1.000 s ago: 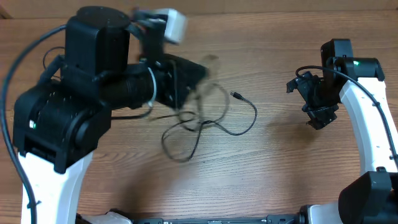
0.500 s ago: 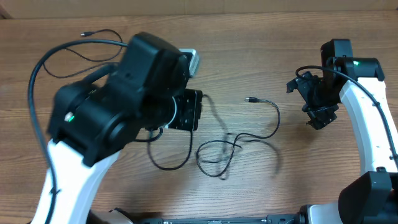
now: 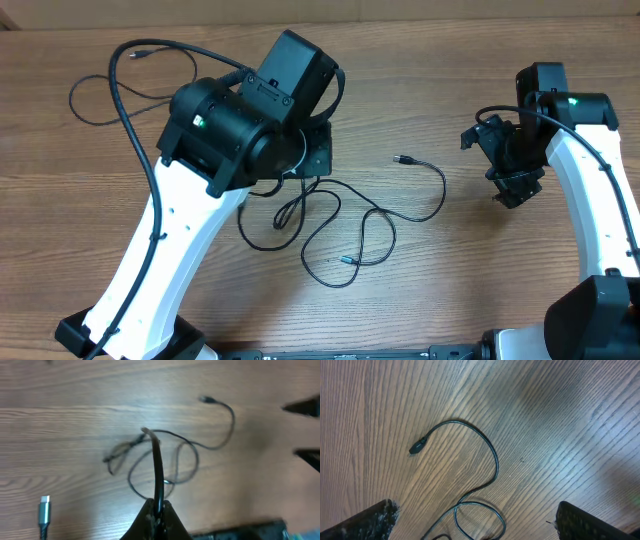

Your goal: Untangle cables

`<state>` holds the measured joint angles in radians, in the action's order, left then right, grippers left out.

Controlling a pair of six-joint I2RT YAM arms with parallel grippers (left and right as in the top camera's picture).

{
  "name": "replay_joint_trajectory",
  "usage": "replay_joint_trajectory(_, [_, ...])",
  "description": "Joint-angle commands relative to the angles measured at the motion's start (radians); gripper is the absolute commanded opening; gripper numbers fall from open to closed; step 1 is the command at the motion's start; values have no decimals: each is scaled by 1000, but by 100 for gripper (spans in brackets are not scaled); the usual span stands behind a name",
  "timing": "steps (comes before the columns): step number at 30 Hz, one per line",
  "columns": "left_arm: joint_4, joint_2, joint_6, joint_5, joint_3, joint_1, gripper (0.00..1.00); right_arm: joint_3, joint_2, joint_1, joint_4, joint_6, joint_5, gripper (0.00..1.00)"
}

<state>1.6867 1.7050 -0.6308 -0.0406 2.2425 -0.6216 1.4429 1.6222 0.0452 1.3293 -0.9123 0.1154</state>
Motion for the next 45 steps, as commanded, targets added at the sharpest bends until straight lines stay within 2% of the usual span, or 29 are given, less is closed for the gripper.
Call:
replay_joint_trajectory(1, [3, 3, -79, -188, -45, 2, 4, 17, -9, 3, 0, 5, -2, 100])
replay_joint_trajectory(5, [3, 3, -194, -420, -134, 9, 4, 17, -9, 3, 0, 4, -2, 100])
replay_joint_trajectory(7, [3, 3, -241, -465, -188, 23, 4, 17, -9, 3, 0, 5, -2, 100])
replay_joint_trajectory(12, [3, 3, -283, -456, -292, 92, 4, 17, -9, 3, 0, 5, -2, 100])
replay_joint_trajectory(16, [3, 3, -281, -418, -312, 137, 4, 17, -9, 3, 0, 4, -2, 100])
replay_joint_trajectory(21, [1, 3, -285, -441, -342, 188, 4, 17, -9, 3, 0, 5, -2, 100])
replay_joint_trajectory(26, [0, 8, -290, -355, -425, 224, 4, 17, -9, 3, 0, 5, -2, 100])
replay_joint_trajectory(36, [-104, 8, -290, -460, -582, 259, 5, 17, -9, 3, 0, 5, -2, 100])
replay_joint_trajectory(38, [-132, 8, -289, -409, -597, 269, 13, 17, -9, 3, 0, 5, -2, 100])
replay_joint_trajectory(41, [-184, 8, -230, -286, -603, 270, 16, 17, -9, 3, 0, 5, -2, 100])
replay_joint_trajectory(42, [-202, 8, -196, -248, -603, 270, 21, 17, -9, 3, 0, 5, -2, 100])
replay_joint_trajectory(44, [-245, 8, -100, -154, -603, 270, 39, 17, -9, 3, 0, 5, -2, 100])
replay_joint_trajectory(45, [-280, 8, -15, -74, -603, 270, 43, 17, -9, 3, 0, 5, -2, 100])
